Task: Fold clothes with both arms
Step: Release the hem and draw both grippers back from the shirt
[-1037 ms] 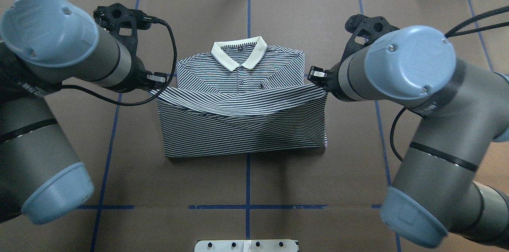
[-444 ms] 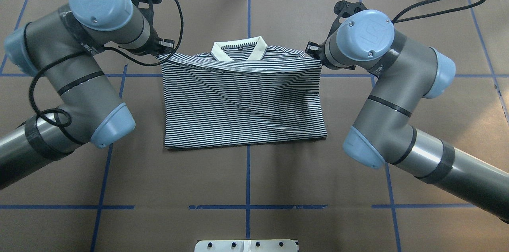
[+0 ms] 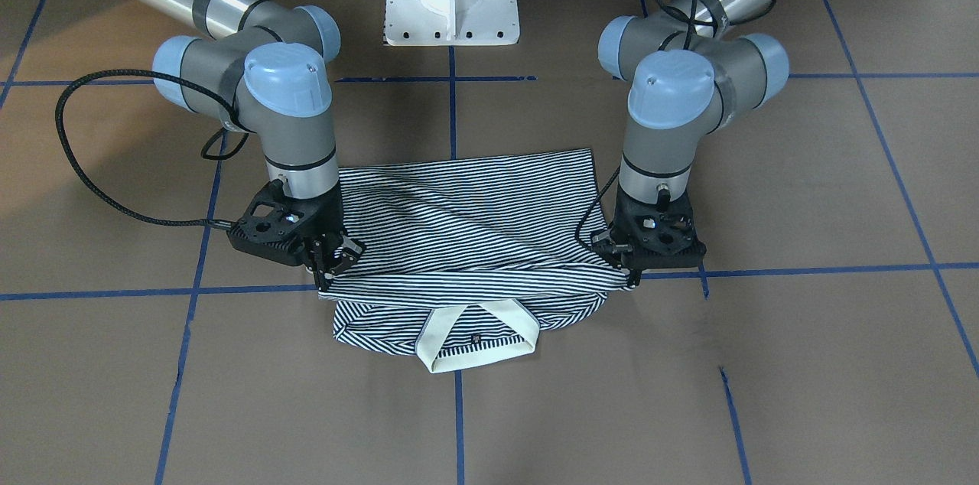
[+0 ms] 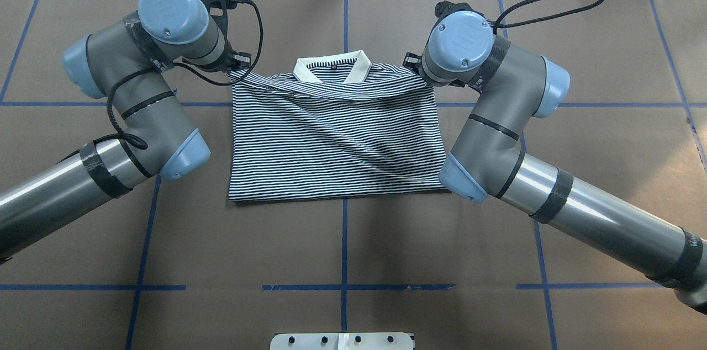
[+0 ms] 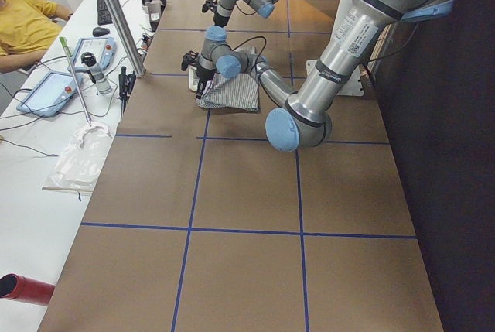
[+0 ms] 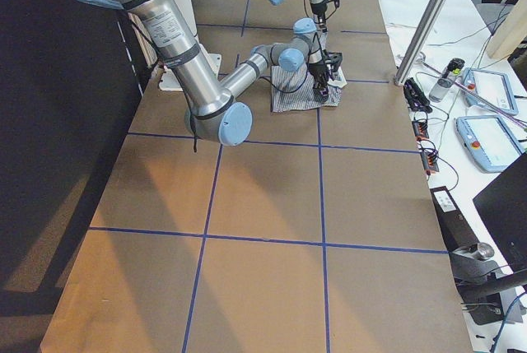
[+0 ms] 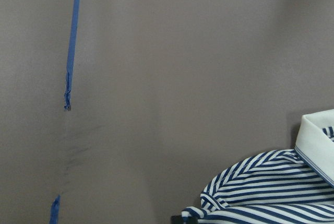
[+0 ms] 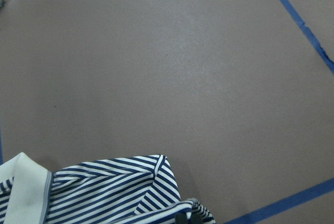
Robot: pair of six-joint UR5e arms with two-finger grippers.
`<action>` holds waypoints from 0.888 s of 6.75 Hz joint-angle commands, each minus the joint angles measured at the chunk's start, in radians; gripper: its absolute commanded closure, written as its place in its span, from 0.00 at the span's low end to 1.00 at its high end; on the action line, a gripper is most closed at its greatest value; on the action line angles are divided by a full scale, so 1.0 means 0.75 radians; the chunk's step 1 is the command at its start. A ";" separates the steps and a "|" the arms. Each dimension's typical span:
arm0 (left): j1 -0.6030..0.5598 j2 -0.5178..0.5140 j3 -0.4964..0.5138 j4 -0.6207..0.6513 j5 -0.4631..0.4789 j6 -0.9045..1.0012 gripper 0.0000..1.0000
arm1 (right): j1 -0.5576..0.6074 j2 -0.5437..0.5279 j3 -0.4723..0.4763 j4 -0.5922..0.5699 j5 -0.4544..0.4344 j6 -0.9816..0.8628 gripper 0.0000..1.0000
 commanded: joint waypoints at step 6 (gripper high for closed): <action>0.021 0.193 -0.151 -0.181 -0.015 0.172 0.00 | 0.117 -0.102 -0.027 0.105 0.166 -0.510 0.00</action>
